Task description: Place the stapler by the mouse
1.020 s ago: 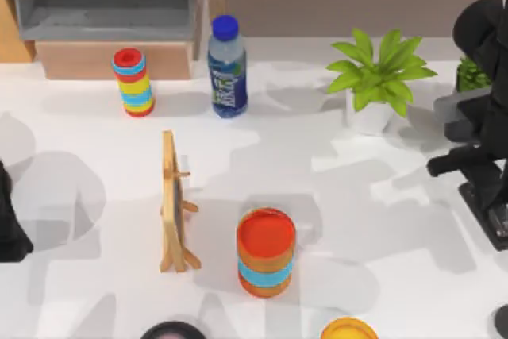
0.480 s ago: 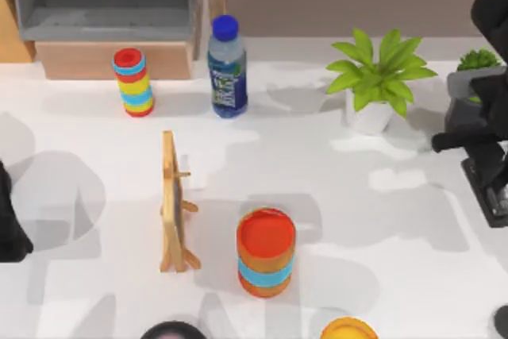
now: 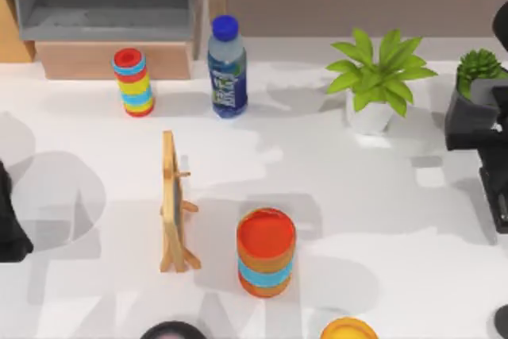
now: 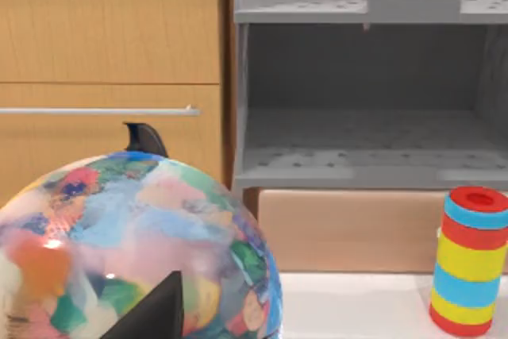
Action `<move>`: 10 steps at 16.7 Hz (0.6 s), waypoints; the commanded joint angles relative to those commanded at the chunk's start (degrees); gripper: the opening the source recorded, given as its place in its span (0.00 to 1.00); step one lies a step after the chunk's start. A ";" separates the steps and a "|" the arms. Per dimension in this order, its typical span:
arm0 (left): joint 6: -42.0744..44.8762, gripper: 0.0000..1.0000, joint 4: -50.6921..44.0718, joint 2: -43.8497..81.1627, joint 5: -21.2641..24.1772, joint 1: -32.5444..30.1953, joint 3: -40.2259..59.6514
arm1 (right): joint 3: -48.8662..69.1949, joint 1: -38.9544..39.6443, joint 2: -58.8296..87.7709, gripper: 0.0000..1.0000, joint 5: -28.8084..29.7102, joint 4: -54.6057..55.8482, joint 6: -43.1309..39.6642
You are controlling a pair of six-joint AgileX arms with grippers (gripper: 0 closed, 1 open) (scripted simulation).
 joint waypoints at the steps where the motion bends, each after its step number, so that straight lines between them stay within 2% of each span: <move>1: 0.00 1.00 0.00 0.00 0.00 0.00 0.00 | -0.32 -0.12 0.34 0.00 0.00 0.16 0.10; 5: 0.00 1.00 0.00 0.00 0.00 0.00 0.00 | -0.32 -0.12 0.34 0.00 0.00 0.16 0.10; 10: 0.00 1.00 0.00 0.00 0.00 0.00 0.00 | -0.32 -0.12 0.34 0.38 0.00 0.16 0.10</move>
